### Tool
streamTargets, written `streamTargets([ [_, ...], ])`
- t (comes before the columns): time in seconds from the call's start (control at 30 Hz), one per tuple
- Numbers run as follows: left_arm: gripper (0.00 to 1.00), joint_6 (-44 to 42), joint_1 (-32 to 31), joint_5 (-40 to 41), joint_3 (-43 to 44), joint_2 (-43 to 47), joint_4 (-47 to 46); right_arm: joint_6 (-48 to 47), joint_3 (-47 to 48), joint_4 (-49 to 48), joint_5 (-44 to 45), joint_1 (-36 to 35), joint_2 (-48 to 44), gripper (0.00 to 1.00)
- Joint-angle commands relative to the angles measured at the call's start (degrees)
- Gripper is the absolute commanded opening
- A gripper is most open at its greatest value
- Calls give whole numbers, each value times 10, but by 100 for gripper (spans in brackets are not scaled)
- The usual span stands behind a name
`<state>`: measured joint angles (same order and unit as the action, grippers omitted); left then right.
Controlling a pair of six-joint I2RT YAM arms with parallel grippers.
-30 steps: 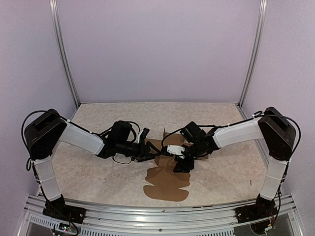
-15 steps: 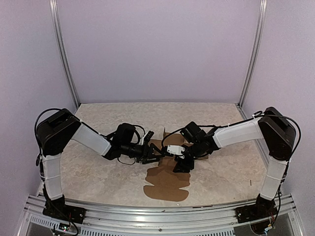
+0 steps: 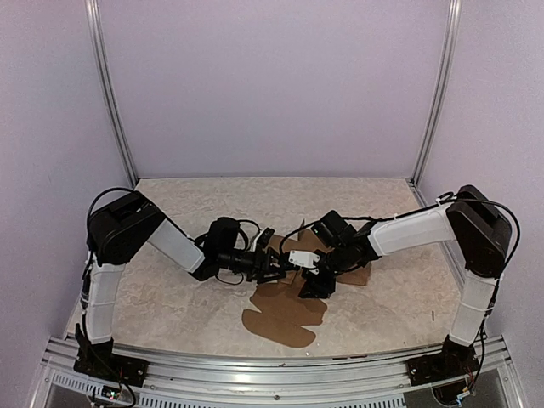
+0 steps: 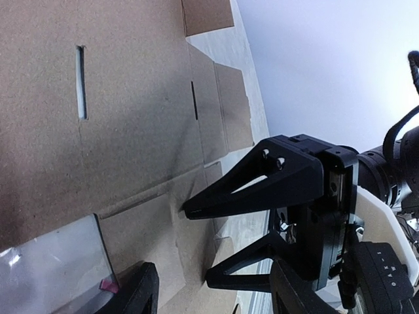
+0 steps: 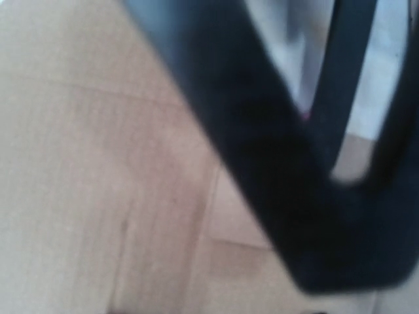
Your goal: Fold the paper box
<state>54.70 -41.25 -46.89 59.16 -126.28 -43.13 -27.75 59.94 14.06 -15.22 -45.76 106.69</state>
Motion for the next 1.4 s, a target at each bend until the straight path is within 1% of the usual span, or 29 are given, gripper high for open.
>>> streamTargets([
  [0.0,57,19,-18,-13,11,-46,6,0,-25,23,56,-8,26,65],
  [0.07,56,12,-16,2,13,-48,35,2,-25,23,56,-8,26,65],
  [0.2,54,-31,-11,51,34,-43,171,2,-28,22,54,-6,22,65],
  [0.33,53,-37,-6,67,39,-51,221,-9,-29,36,61,-1,-4,65],
  [0.43,52,-34,-3,71,39,-59,239,-27,-37,61,54,9,-58,66],
  [0.57,51,-41,1,73,42,-61,257,-78,-51,128,11,27,-142,67],
  [0.63,51,-56,2,75,50,-60,275,-120,-59,164,-2,34,-171,67],
  [0.73,50,-104,2,74,71,-58,321,-175,-79,196,4,43,-209,67],
  [0.8,50,-147,3,75,89,-57,363,-209,-92,199,22,44,-230,68],
  [0.97,48,-272,2,91,151,-67,515,-288,-129,144,80,43,-267,68],
  [1.13,47,-370,2,94,206,-90,634,-343,-137,78,123,34,-239,68],
  [1.27,44,-412,2,110,228,-112,682,-378,-144,35,146,19,-211,67],
  [1.37,41,-412,2,112,231,-116,681,-387,-153,4,149,9,-197,67],
])
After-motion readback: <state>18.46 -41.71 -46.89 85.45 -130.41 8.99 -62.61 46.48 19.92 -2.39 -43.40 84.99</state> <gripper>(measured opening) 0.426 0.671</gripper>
